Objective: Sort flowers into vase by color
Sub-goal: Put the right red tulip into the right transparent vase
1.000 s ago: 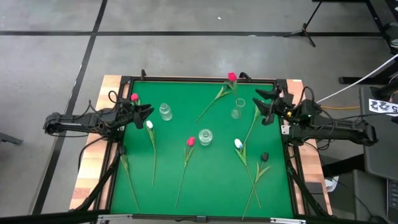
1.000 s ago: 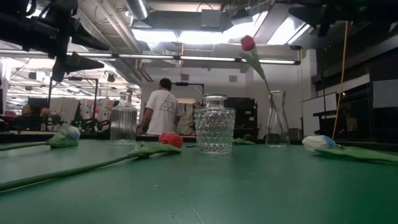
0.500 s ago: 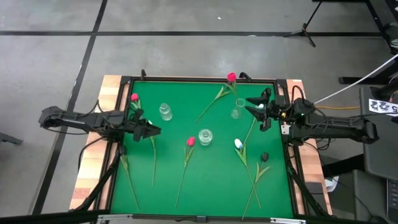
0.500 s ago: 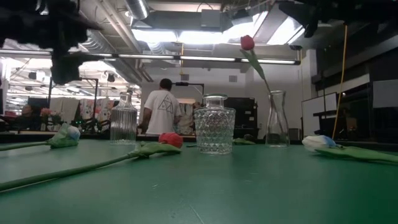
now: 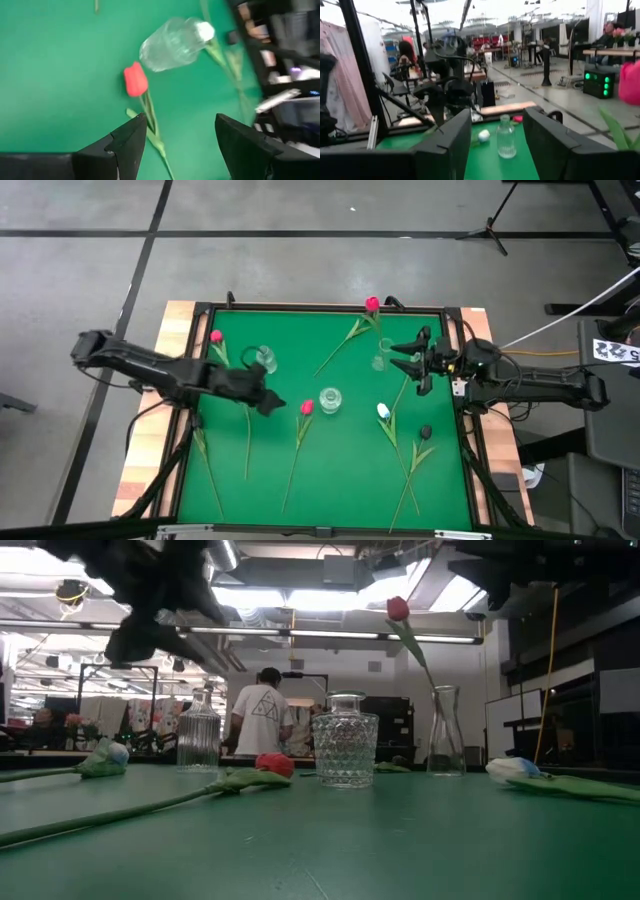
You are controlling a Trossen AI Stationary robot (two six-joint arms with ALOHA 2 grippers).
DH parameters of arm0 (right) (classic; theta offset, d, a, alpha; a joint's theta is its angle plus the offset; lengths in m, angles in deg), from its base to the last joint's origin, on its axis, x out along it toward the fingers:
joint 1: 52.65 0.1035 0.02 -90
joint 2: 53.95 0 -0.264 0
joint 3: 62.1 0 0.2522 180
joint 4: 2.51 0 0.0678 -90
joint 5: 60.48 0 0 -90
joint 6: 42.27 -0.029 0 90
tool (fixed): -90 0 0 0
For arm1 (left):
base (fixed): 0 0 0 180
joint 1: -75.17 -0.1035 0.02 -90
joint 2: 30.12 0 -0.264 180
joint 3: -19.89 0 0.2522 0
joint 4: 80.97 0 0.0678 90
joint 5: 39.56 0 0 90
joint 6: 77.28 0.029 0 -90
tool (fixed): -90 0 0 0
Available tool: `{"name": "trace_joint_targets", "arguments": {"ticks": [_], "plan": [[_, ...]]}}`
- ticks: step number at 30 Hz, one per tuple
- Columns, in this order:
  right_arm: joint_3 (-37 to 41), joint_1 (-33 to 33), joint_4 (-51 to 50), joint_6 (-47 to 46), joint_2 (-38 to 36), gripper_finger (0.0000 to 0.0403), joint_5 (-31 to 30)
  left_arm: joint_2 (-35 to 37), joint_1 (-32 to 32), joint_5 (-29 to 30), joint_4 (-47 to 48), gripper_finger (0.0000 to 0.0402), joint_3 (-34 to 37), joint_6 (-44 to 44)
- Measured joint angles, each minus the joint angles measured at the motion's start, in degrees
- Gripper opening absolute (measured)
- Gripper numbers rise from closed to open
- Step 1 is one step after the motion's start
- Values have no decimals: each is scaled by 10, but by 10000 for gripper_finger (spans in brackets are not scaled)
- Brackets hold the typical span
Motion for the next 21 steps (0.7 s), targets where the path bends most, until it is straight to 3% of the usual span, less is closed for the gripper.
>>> {"name": "trace_joint_targets", "arguments": {"ticks": [9, 21], "plan": [[0, 0, -20, 2, 0, 177, -5, -206, 48, 36, 4, 230, -84, -73], [0, 0, -20, -2, 0, 177, -6, -341, 92, 130, 53, 230, -169, -95]]}}
